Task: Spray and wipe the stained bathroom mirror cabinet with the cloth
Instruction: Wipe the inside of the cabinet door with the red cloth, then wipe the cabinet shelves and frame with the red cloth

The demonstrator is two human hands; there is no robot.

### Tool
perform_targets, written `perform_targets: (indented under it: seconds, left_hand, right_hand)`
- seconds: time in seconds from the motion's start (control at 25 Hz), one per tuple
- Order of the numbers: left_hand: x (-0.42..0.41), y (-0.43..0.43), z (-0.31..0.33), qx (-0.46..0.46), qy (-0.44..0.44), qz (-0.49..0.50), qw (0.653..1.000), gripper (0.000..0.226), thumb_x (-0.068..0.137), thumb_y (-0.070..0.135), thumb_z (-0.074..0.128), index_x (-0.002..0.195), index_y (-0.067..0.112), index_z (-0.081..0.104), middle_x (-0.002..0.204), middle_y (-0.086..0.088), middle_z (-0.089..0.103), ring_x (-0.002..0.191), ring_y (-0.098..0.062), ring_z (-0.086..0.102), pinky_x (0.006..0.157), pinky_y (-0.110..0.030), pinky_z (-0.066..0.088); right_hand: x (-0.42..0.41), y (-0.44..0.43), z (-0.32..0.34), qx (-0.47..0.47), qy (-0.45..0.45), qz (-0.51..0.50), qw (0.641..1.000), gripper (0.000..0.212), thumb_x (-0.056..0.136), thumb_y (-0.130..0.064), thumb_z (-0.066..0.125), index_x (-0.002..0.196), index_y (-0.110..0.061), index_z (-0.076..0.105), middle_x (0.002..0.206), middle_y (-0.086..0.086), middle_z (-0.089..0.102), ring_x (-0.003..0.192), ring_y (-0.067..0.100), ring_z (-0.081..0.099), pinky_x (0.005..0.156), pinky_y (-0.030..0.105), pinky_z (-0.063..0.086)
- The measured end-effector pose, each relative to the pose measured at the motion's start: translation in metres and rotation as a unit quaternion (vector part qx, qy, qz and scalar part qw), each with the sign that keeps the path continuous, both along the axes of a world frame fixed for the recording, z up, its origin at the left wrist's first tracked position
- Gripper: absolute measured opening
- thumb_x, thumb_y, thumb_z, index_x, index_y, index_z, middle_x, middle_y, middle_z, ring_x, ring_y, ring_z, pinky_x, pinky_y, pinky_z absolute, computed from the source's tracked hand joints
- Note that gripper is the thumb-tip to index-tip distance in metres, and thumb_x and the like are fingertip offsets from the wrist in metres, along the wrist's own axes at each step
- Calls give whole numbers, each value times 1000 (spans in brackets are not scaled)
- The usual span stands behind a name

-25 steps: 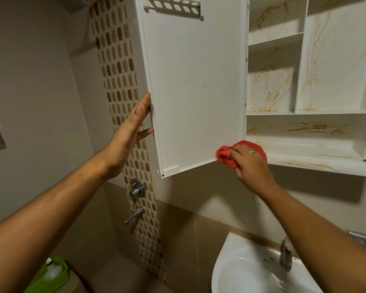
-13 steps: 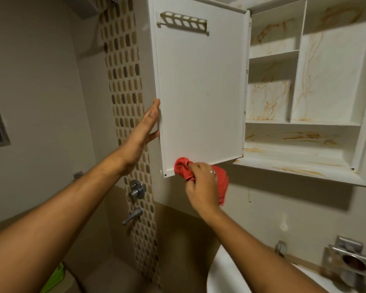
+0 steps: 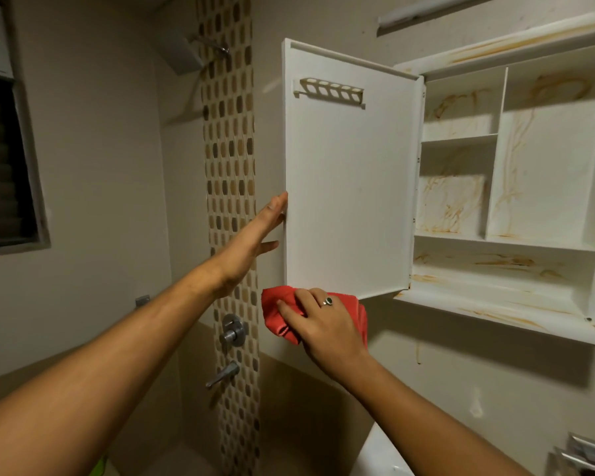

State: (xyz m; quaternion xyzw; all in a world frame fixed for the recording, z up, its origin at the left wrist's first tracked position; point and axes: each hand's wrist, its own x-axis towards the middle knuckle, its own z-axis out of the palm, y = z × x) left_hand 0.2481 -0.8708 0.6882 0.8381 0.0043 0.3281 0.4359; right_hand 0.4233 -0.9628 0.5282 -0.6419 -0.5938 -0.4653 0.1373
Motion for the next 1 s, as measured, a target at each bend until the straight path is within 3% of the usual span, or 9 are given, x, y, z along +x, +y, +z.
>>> perform_targets:
  seconds: [0.24,0.36,0.44,0.52,0.64,0.8,0.88,1.0]
  left_hand:
    - [-9,6,20,-15,-59,39,997,83,90,74,18,163,35,19,167,13,29,151,-3,28,126,-44,24]
    - [-21,10,44,-37,-120,57,990,81,94,80,17,162,36,21,166,12,30,149,-2,31,125,-43,27]
    - [-26,10,60,-42,-145,62,987,83,91,78,19,162,36,21,165,11,32,148,-2,33,124,-44,28]
    - [-24,5,79,-28,-163,53,985,85,89,78,22,162,36,22,165,10,34,146,-2,36,123,-42,30]
    - [2,-17,104,11,-181,24,983,70,96,74,29,158,43,28,159,16,39,142,3,39,119,-33,35]
    - [61,-45,121,87,-145,-31,985,57,108,36,48,160,31,27,160,17,34,145,2,34,126,-37,28]
    - [93,-55,128,120,-123,-47,984,56,105,26,52,159,27,35,158,11,44,144,-6,42,123,-37,32]
    - [142,-75,138,128,-121,-19,984,49,105,21,50,154,26,44,148,8,56,133,-10,56,117,-43,40]
  right_hand:
    - [18,1,75,-46,-106,-9,993,49,96,-25,63,144,-21,52,127,16,61,103,37,62,80,48,55]
    - [13,3,137,-12,-102,-9,995,44,101,-29,46,142,-23,58,122,15,64,98,38,63,75,47,54]
    - [10,1,172,29,-23,18,999,42,101,-29,48,141,-28,60,120,11,63,94,35,61,70,41,52]
    - [8,-2,203,63,131,79,986,39,99,-25,50,135,-37,59,120,1,56,90,26,56,67,33,46]
    - [18,-13,248,180,334,173,909,34,95,-10,48,116,-26,69,108,0,58,92,21,59,76,32,46]
    - [42,-50,290,274,549,236,754,15,86,-15,58,90,-5,69,84,7,73,76,26,64,72,39,50]
    - [53,-70,304,291,611,273,684,12,82,-11,63,87,-2,71,77,9,72,70,24,64,66,36,53]
    - [73,-98,323,298,646,334,619,16,94,-4,61,91,-13,73,78,6,75,68,21,70,61,31,60]
